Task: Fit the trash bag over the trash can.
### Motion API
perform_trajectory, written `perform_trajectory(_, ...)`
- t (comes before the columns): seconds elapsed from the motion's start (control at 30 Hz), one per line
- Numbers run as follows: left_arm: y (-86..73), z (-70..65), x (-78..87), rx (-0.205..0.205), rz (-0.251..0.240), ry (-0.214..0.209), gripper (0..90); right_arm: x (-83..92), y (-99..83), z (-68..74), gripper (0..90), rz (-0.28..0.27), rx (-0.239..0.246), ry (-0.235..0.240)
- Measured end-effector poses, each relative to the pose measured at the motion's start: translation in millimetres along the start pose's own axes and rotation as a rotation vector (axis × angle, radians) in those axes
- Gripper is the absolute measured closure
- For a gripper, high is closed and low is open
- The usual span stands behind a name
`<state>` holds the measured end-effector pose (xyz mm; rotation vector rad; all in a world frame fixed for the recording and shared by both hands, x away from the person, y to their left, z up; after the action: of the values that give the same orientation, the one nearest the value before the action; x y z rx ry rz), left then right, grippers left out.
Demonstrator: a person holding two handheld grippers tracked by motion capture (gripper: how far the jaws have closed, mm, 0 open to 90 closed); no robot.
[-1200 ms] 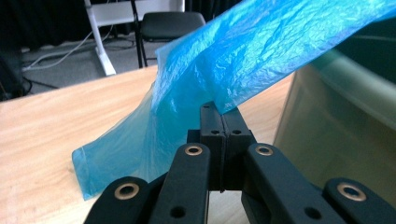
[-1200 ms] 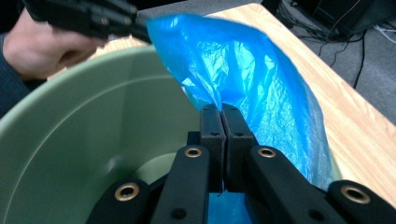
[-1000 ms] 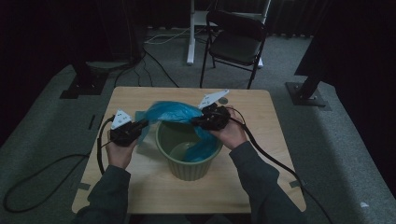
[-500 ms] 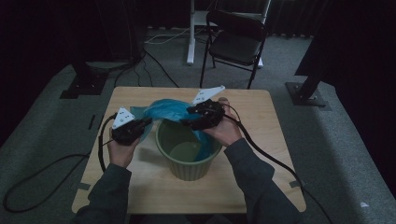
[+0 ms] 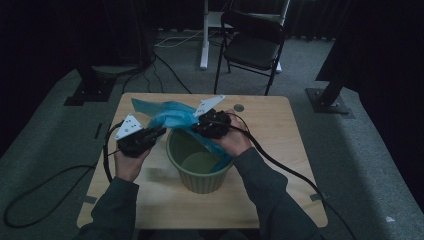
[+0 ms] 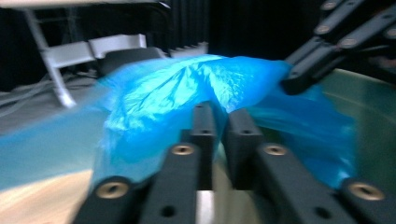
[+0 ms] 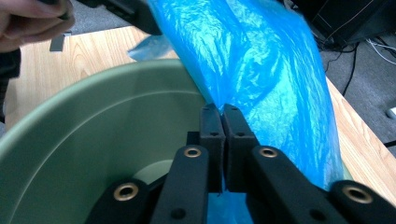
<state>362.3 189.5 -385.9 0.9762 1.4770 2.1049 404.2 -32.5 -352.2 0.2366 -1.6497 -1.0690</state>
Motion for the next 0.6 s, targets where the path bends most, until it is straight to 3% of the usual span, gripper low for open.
perform_trajectory(0.17, 3.4, 2.3, 7.4, 0.004, -0.002, -0.002, 68.9, 2.8, -9.6, -2.7, 89.1, 0.023, 0.006, -0.015)
perform_trajectory(0.23, 5.1, 3.6, 9.9, 0.01, -0.013, -0.005, 61.2, 3.9, -13.1, -2.6, 89.2, 0.018, 0.0, -0.005)
perform_trajectory(0.37, 9.8, 5.9, 12.4, 0.027, -0.046, -0.026, 54.0, 4.6, -21.1, -1.9, 89.3, 0.034, 0.012, -0.009)
perform_trajectory(0.5, 15.4, 7.8, 9.1, 0.02, -0.036, -0.035, 49.4, 5.3, -28.3, -1.6, 89.3, 0.036, 0.007, 0.0)
perform_trajectory(0.6, 15.3, 10.9, 1.8, 0.039, -0.004, -0.047, 45.7, 6.4, -30.4, -0.4, 89.3, 0.035, 0.012, 0.004)
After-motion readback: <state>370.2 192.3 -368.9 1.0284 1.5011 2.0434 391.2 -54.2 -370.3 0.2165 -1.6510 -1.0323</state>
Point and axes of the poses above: each handheld gripper's, and its own axes: x roughly backward along the jaws, y roughly out of its top, z roughly to its left, the point moved 3 cm from there along -x, roughly forward along the jaws, and after that the axes turned 12 degrees about -x, right-handed, at the moved point
